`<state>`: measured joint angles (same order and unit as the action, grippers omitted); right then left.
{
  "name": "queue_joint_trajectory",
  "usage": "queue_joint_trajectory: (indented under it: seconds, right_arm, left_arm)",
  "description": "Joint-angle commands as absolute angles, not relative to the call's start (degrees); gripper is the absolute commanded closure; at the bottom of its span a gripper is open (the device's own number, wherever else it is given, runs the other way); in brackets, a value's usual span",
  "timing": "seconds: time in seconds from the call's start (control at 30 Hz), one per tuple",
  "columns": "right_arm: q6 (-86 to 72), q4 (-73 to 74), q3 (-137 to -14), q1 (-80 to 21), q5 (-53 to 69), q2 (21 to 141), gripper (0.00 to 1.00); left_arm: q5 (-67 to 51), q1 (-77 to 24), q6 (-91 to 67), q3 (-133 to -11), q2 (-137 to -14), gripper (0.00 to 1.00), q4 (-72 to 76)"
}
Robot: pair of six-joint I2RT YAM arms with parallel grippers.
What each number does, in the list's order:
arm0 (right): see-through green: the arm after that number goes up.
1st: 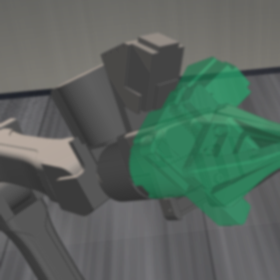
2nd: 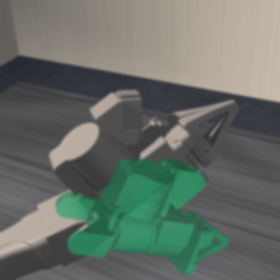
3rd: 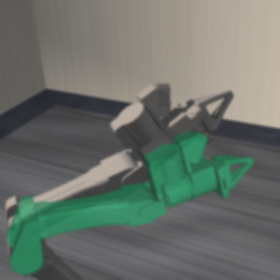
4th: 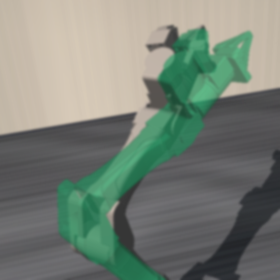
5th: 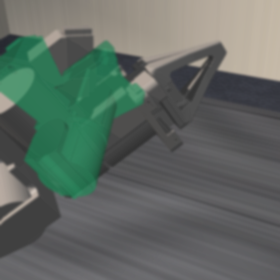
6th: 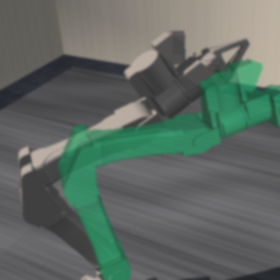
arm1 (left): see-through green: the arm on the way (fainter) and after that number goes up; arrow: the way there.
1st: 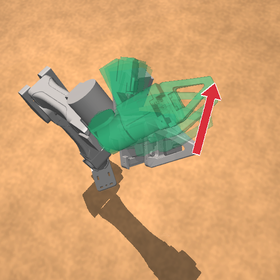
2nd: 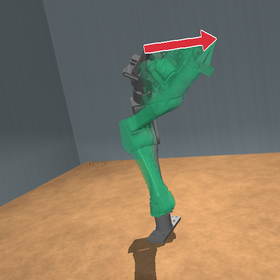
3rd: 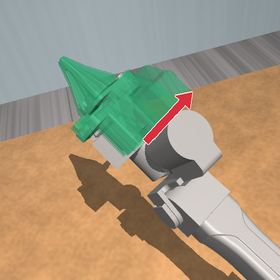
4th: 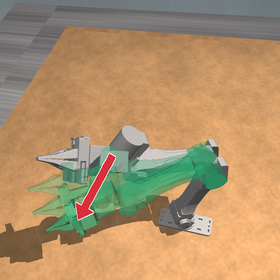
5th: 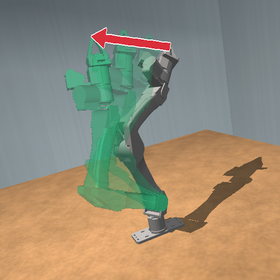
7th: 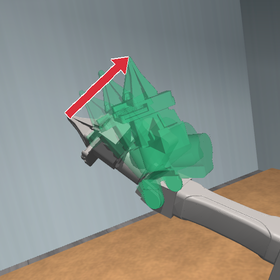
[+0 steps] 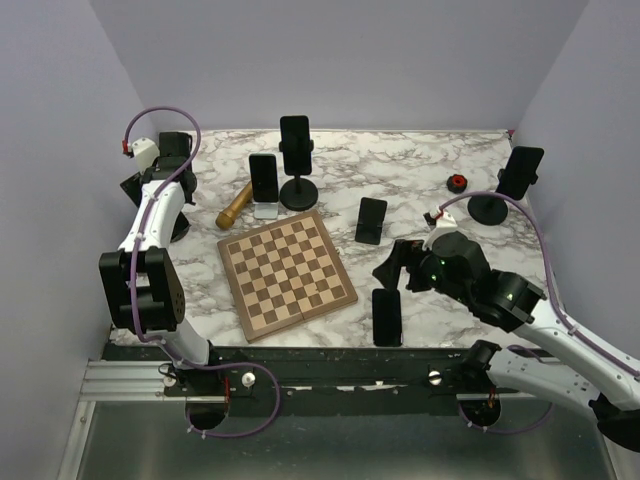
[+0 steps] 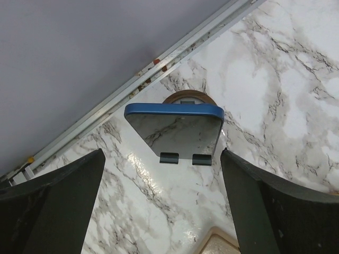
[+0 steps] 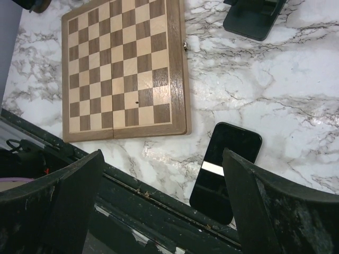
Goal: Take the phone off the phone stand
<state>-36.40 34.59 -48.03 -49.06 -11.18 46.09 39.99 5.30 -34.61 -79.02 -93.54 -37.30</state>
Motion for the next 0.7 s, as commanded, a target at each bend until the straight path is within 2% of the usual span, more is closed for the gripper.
queue_joint_trajectory:
  seconds: [0.0,0.2,0.67]
  right_arm:
    - [-35.99,34.54,-47.25,-49.4,-11.6,45.98,0.0]
    - [-35.05,34.5,-48.42,-49.4,-12.04,47.4,0.0]
    - [-35.28,34.45,-49.67,-49.39,-12.5,50.14,0.0]
  left_arm:
    - [39.29,6.12,-33.59,-78.87,-94.04,0.01,-35.27]
    - [37.26,7.33,-32.88,-75.15,-93.3,0.01,-29.21]
    - [34.46,8.89,-32.19,-76.26,-97.26,0.01,-25.85]
